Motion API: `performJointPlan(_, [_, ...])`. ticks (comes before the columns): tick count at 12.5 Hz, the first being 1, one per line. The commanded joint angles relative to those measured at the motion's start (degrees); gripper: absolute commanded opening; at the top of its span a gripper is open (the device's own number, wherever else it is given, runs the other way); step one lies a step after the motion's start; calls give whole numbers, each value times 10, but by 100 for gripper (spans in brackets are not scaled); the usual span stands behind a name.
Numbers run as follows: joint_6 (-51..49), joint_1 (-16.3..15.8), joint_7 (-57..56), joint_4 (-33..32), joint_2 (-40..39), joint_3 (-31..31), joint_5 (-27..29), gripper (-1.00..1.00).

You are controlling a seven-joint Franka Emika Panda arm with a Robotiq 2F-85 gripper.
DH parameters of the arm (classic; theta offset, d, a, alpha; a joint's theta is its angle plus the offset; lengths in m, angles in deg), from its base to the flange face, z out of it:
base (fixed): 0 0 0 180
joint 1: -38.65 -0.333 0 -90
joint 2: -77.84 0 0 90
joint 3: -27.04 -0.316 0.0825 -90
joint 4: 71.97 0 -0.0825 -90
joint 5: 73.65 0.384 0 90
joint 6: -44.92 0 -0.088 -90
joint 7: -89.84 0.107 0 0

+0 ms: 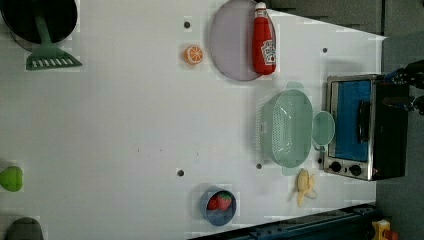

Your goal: Drag strainer right to left.

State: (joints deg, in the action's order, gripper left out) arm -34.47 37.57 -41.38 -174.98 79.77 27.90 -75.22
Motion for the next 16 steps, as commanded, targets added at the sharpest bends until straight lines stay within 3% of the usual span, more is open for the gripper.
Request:
performJointPlan(1, [-138, 9, 47, -125, 266, 33, -13, 40])
performJointPlan(4, [-117, 9, 48, -161, 247, 31, -12, 100])
performJointPlan(9, [72, 8, 91, -282, 155, 23, -12, 100])
performJointPlan(12, [229, 7, 199, -345, 72, 18, -12, 100])
performJointPlan(16, [420, 3, 300, -377, -56, 16, -12, 100])
